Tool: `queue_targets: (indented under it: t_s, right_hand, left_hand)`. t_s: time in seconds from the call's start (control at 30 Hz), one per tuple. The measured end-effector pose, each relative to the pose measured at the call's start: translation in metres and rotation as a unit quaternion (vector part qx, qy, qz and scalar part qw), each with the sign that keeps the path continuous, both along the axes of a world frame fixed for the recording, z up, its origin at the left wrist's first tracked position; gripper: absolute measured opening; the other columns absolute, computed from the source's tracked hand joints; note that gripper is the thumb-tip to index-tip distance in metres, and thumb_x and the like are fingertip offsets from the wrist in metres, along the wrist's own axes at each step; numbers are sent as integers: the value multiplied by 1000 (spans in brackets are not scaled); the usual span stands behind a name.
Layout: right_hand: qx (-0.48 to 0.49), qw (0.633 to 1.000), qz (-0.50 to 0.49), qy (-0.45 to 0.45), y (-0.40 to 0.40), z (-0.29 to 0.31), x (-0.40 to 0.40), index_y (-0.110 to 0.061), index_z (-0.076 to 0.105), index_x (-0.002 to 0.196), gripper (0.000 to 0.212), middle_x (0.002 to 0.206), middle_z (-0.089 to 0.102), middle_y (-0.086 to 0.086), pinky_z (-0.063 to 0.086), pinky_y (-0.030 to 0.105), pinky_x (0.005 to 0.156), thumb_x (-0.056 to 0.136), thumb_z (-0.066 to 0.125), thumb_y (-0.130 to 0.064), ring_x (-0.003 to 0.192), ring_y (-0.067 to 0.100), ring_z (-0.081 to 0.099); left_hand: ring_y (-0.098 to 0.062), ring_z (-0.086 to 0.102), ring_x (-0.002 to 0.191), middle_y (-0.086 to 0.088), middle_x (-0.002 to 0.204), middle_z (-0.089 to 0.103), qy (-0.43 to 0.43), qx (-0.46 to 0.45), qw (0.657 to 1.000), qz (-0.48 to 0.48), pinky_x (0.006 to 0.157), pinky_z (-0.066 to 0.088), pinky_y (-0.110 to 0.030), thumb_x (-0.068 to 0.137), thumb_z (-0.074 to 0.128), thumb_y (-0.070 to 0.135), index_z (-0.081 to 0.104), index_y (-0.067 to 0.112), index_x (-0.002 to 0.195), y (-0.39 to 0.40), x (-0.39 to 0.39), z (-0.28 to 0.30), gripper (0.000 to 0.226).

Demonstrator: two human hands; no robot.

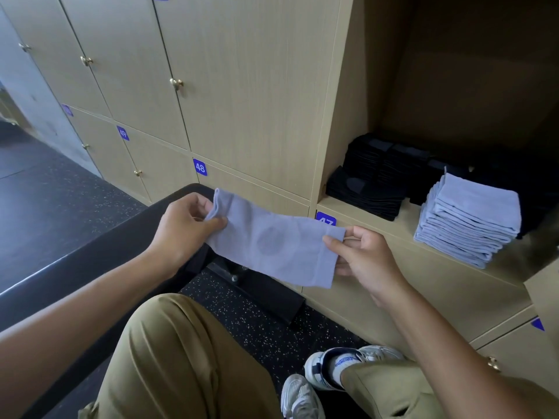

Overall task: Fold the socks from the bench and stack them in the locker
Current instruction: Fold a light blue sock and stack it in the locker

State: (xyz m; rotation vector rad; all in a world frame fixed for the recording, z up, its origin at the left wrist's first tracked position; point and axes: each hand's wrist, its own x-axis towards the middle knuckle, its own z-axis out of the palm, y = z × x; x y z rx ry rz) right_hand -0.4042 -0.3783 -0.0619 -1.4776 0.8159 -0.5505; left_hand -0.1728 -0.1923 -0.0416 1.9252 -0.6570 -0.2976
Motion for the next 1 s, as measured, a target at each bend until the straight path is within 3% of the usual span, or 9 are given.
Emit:
queue_targets:
  t_s: [0.17, 0.23, 0.33, 0.43, 0.53, 0.63, 0.8, 1.0]
  right_hand:
    - [-49, 999, 1, -6, 5, 0, 2, -11, 69, 103, 9, 87, 79, 3, 58, 25, 61, 96, 68, -16, 81, 17, 76]
    - [-59, 998, 9, -10, 7, 2, 1, -12, 70, 104, 9, 86, 79, 3, 60, 27, 65, 97, 66, -16, 78, 17, 75]
    - [-71, 997, 17, -13, 8, 4, 1, -12, 71, 102, 9, 83, 79, 4, 62, 31, 71, 98, 65, -16, 71, 17, 72]
    - [-63, 998, 17, -22, 9, 6, 0, -10, 70, 104, 9, 83, 78, 6, 61, 30, 67, 98, 65, -15, 71, 18, 72]
    - [-58, 998, 6, -31, 10, 7, 0, -9, 70, 104, 10, 82, 78, 7, 59, 27, 62, 99, 64, -14, 67, 16, 72]
    - [-54, 998, -6, -36, 8, 9, -3, -8, 70, 106, 11, 83, 78, 8, 61, 30, 63, 100, 62, -13, 69, 18, 74]
    - [-56, 996, -33, -57, 5, 15, -7, -5, 71, 102, 17, 82, 77, 8, 59, 28, 60, 101, 60, -18, 66, 15, 72]
    - [-60, 995, -44, -73, 2, 18, -10, -14, 68, 109, 25, 98, 78, 2, 61, 42, 80, 96, 68, -36, 90, 21, 76]
  left_hand:
    - [-19, 66, 70, 3, 81, 71, -54, 10, 998, -29, 64, 55, -38, 83, 80, 18, 62, 21, 82, -8, -33, 0, 18]
    - [-9, 61, 63, 4, 78, 69, -65, 8, 997, -46, 60, 53, -31, 84, 78, 13, 62, 19, 82, -15, -51, 0, 17]
    - [-5, 55, 60, 1, 76, 68, -61, 0, 996, -68, 55, 48, -23, 85, 75, 9, 60, 18, 81, -30, -73, -2, 17]
    - [-2, 54, 58, 1, 74, 68, -33, -14, 995, -89, 52, 42, -12, 87, 76, 11, 60, 14, 83, -48, -92, -6, 17]
    - [-1, 56, 60, 2, 75, 68, -13, -27, 993, -114, 54, 48, -16, 89, 75, 16, 59, 10, 86, -64, -109, -10, 17]
    - [-8, 61, 64, -2, 79, 69, 8, -34, 991, -126, 58, 54, -25, 91, 73, 17, 58, 11, 88, -76, -118, -11, 16]
    - [-20, 68, 75, 1, 81, 72, 7, -43, 990, -133, 65, 55, -29, 92, 73, 23, 59, 14, 88, -86, -124, -3, 17]
    - [-15, 71, 85, 5, 86, 75, 16, -70, 980, -186, 75, 61, -33, 102, 59, 24, 71, 22, 95, -84, -125, 3, 14]
